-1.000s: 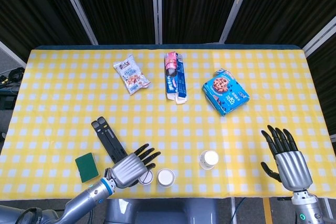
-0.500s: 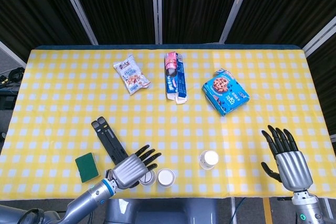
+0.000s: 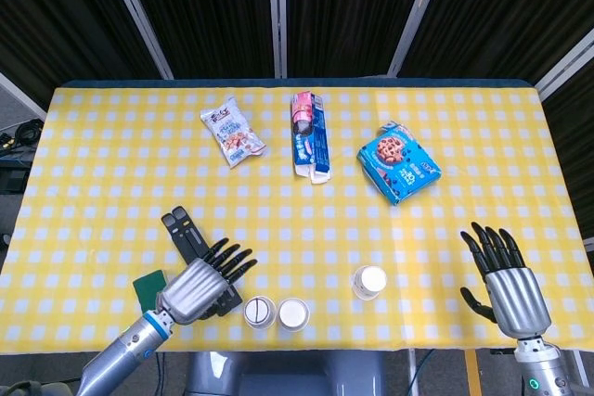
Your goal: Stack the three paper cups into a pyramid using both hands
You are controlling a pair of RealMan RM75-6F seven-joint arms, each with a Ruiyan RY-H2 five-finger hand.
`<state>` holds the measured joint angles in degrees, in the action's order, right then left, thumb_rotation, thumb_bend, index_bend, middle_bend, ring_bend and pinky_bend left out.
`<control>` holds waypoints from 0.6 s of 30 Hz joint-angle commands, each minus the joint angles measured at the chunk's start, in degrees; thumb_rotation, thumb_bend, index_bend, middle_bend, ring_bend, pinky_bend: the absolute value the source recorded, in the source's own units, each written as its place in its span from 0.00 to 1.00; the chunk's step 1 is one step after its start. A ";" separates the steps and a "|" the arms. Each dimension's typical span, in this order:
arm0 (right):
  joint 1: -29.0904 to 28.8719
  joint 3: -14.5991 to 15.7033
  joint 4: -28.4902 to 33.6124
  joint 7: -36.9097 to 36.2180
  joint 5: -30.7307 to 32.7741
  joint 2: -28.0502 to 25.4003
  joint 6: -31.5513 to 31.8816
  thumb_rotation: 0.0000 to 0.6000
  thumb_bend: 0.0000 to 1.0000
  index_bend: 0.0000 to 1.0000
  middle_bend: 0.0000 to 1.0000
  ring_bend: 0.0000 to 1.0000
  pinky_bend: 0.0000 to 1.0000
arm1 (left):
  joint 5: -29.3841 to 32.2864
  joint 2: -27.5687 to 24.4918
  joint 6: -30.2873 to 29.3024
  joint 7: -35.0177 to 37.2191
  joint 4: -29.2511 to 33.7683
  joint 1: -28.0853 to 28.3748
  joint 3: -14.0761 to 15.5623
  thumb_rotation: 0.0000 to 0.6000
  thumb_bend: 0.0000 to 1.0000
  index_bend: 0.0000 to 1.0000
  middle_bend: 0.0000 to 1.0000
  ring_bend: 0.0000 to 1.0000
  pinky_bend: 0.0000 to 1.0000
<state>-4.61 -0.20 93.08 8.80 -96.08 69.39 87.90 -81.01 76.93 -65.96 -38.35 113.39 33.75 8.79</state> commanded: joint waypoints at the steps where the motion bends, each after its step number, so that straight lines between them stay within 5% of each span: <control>1: -0.13 -0.05 -0.17 0.22 0.29 0.17 -0.37 1.00 0.15 0.00 0.00 0.00 0.00 | -4.82 -2.91 -7.30 5.07 -1.94 -4.65 1.12 1.00 0.24 0.00 0.00 0.00 0.00; 8: -1.19 0.31 1.00 -1.85 0.94 -0.07 -2.97 1.00 0.15 0.00 0.00 0.00 0.00 | -8.98 -5.67 -20.01 9.58 -7.55 -12.88 2.21 1.00 0.23 0.00 0.00 0.00 0.00; 18: -6.17 -0.71 8.35 4.23 3.40 -1.12 -12.29 1.00 0.17 0.13 0.00 0.00 0.00 | -13.48 -9.22 -27.62 17.85 -11.06 -18.25 2.78 1.00 0.23 0.00 0.00 0.00 0.00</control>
<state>-9.01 -0.47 98.84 10.38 -93.76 68.66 78.46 -93.68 68.43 -92.85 -21.48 102.68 16.05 11.49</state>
